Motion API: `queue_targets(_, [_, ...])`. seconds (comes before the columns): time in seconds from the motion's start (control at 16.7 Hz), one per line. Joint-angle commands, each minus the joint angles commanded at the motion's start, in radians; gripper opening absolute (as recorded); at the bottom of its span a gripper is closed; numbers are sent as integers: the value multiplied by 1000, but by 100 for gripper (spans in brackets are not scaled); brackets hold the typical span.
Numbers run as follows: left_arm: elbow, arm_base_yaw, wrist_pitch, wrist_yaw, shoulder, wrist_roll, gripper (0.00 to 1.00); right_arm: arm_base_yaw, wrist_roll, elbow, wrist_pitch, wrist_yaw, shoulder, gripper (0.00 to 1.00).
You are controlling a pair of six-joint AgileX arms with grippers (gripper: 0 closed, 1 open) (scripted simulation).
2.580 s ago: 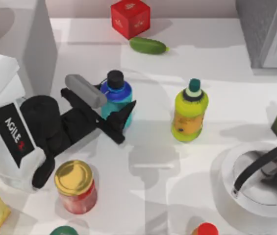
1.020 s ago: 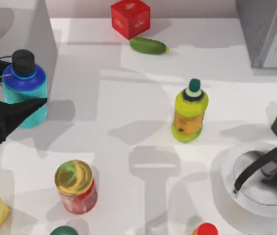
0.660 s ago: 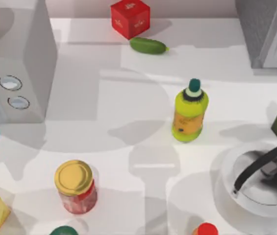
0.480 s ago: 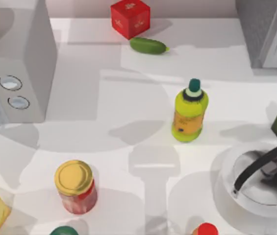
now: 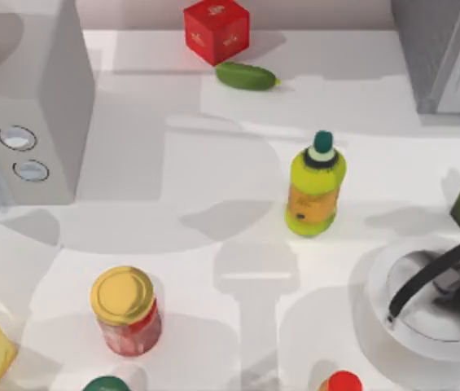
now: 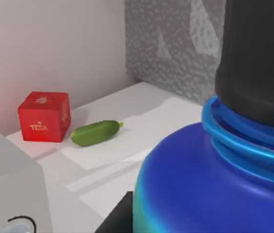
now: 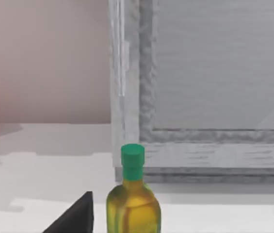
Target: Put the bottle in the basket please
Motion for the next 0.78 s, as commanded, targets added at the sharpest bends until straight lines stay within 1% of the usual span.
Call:
queue_targets(0.18, [33, 0, -3, 3, 27, -10, 0, 0, 0, 0, 0, 0, 0, 100])
queue_targets(0.36, [161, 2, -14, 15, 125, -44, 0, 0, 0, 0, 0, 0, 0, 100])
queue_targets(0.54, [372, 5, -31, 33, 269, -93, 0, 0, 0, 0, 0, 0, 0, 100])
queue_targets(0.78, [723, 5, -53, 54, 496, -178, 0, 0, 0, 0, 0, 0, 0, 100])
